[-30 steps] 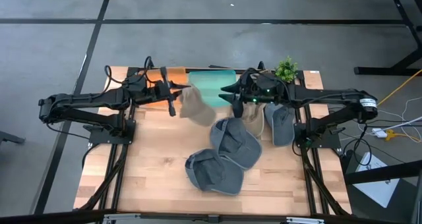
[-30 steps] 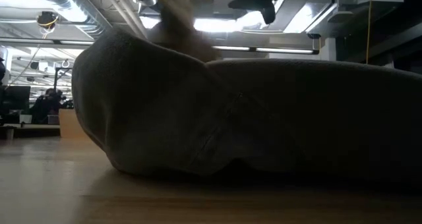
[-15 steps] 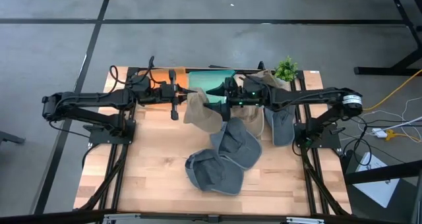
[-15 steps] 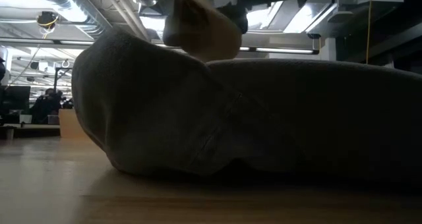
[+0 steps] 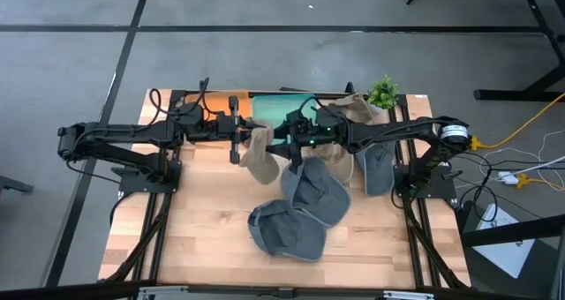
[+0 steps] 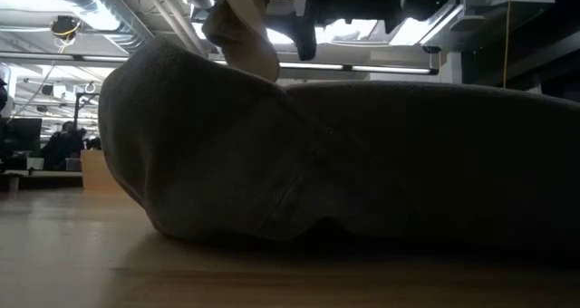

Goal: Pick & Place hat
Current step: Put the bottom brown cap into the green bin

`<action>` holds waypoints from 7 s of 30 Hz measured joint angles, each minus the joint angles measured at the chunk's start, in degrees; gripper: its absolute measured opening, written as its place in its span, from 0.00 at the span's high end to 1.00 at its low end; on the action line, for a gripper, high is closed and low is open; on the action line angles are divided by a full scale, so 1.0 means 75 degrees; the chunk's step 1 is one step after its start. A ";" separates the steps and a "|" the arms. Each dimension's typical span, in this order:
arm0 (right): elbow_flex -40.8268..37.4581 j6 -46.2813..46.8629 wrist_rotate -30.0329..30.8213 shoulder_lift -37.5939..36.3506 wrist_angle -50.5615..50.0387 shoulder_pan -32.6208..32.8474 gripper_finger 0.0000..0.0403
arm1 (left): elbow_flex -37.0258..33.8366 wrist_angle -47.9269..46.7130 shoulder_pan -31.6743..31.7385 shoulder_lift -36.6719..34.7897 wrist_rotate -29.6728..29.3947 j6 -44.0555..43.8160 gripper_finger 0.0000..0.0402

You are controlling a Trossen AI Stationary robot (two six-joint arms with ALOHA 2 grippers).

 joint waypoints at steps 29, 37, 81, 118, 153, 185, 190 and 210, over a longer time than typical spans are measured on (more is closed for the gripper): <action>0.0000 -0.1065 0.0416 -0.0467 -0.1116 -0.0077 0.96 | 0.0000 -0.0743 -0.0002 -0.0555 -0.0970 -0.1085 0.73; 0.0000 -0.2606 0.1246 -0.1055 -0.2171 -0.0357 0.98 | 0.0003 -0.0769 0.0001 -0.0972 -0.1524 -0.1942 0.58; 0.0003 -0.6699 0.1074 0.0239 -0.3532 -0.2874 0.97 | 0.0003 -0.3351 0.0537 -0.1058 -0.1798 -0.4168 0.63; 0.0883 -0.7475 0.1543 0.0702 -0.5761 -0.3002 0.97 | 0.0003 -0.4144 0.0534 -0.1058 -0.1807 -0.4164 0.63; 0.0889 -0.5364 0.0858 0.0768 -0.6118 -0.3063 0.56 | 0.0003 -0.4331 0.0531 -0.1058 -0.1810 -0.4163 0.64; 0.1087 -0.1832 0.0669 -0.1036 -1.1544 -0.1506 0.62 | 0.0003 -0.4311 0.0531 -0.1058 -0.1810 -0.4166 0.64; 0.0303 0.0308 0.0680 -0.1477 -1.1588 -0.1078 0.62 | 0.0003 -0.4313 0.0531 -0.1057 -0.1810 -0.4166 0.64; -0.0504 0.2716 0.1955 -0.1804 -1.2719 -0.0277 0.62 | 0.0003 -0.4314 0.0531 -0.1058 -0.1947 -0.4166 0.64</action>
